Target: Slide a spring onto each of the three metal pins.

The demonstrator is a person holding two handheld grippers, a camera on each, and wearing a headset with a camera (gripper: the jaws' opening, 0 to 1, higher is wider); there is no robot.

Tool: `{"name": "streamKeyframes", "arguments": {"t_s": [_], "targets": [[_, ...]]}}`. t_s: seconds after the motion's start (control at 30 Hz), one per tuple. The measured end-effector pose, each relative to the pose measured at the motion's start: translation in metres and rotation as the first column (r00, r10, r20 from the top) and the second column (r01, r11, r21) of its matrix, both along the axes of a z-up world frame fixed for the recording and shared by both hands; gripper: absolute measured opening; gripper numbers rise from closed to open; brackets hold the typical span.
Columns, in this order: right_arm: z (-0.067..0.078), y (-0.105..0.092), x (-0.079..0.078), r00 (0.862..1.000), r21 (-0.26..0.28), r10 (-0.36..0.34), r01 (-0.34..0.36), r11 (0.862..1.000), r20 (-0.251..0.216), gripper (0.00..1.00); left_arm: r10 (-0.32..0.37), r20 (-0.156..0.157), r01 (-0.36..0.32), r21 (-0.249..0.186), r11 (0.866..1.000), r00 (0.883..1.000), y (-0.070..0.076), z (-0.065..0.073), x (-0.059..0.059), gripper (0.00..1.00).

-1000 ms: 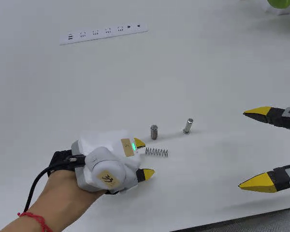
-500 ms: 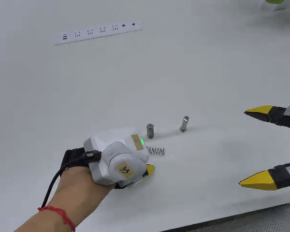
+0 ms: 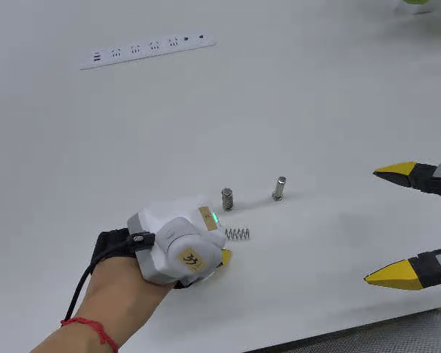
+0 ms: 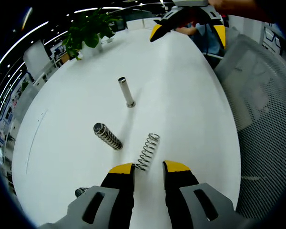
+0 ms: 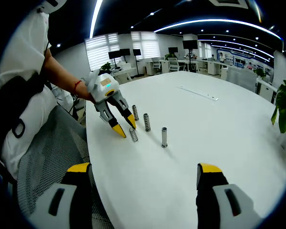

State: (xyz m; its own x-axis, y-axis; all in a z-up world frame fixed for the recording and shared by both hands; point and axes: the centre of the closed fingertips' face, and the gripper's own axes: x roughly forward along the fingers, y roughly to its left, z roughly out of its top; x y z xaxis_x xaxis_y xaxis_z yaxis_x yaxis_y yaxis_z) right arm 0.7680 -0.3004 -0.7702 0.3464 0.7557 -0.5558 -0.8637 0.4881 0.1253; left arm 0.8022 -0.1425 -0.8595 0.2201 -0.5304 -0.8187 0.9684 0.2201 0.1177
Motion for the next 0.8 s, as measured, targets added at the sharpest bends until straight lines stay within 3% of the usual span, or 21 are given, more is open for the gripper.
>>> {"name": "streamKeyframes", "arguments": {"t_s": [0.5, 0.8], "targets": [[-0.0011, -0.0007, -0.0011, 1.000, -0.008, 0.004, -0.004, 1.000, -0.001, 0.91, -0.005, -0.018, 0.006, 0.005, 1.000, 1.000, 0.0007, -0.0012, -0.0051, 0.13], [-0.0012, 0.0004, -0.0011, 1.000, -0.009, 0.004, -0.004, 1.000, 0.002, 0.91, -0.012, -0.019, 0.012, 0.006, 1.000, 1.000, 0.0016, -0.0027, -0.0040, 0.12]]}}
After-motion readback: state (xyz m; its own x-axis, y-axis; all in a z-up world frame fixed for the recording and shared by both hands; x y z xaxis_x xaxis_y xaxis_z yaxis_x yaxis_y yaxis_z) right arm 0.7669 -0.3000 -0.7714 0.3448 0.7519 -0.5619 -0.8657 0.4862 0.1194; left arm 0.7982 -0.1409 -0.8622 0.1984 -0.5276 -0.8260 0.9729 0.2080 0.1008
